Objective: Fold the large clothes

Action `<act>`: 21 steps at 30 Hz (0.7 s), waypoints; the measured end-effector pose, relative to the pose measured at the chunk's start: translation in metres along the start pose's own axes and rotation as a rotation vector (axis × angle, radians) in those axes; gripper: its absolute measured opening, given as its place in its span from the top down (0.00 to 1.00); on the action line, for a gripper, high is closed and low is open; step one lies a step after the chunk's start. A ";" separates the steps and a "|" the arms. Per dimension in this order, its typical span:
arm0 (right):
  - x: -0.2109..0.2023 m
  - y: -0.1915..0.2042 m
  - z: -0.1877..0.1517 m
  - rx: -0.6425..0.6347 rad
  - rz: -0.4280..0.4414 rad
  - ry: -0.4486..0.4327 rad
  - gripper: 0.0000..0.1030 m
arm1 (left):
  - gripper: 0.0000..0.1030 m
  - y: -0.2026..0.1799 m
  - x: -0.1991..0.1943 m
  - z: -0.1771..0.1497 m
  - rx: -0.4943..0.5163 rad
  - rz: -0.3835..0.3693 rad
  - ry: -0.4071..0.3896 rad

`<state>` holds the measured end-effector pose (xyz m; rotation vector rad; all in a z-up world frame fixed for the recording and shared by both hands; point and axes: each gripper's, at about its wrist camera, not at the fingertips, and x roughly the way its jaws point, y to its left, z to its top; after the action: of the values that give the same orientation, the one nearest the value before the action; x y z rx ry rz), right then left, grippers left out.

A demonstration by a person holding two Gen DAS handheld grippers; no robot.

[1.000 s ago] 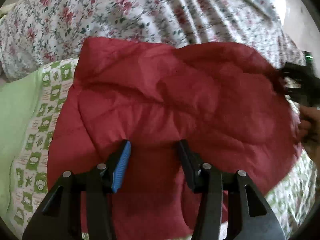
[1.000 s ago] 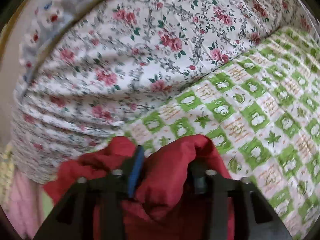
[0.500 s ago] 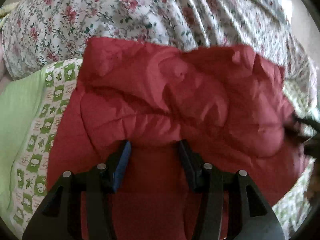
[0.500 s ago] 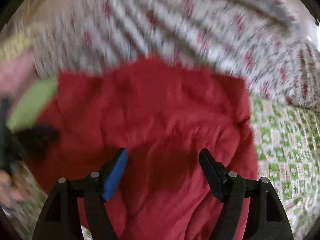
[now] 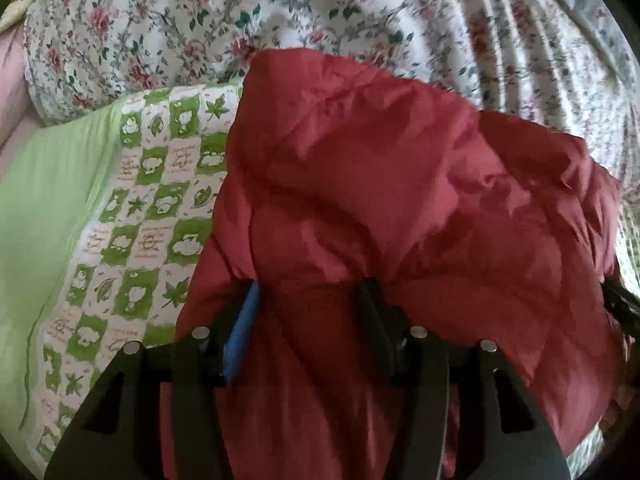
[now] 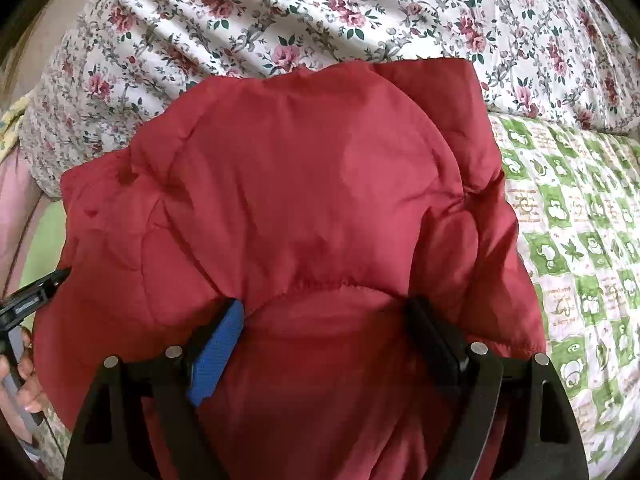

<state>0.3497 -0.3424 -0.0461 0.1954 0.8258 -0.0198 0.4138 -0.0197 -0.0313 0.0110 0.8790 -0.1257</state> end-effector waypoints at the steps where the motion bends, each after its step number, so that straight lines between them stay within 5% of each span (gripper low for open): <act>1: 0.001 0.000 0.000 0.002 -0.002 -0.001 0.18 | 0.48 0.001 0.004 0.003 -0.005 -0.002 0.005; 6: 0.003 0.003 -0.002 0.000 -0.011 -0.002 0.18 | 0.48 0.002 0.001 0.005 -0.010 0.000 0.004; 13: 0.000 -0.001 -0.005 0.011 0.005 -0.014 0.17 | 0.49 0.025 -0.050 -0.011 -0.095 -0.126 -0.031; 21: -0.043 -0.022 -0.011 0.107 0.110 -0.062 0.18 | 0.46 0.053 -0.075 -0.030 -0.148 -0.168 -0.037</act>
<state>0.3107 -0.3649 -0.0256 0.3392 0.7515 0.0328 0.3494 0.0431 0.0050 -0.2026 0.8501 -0.2166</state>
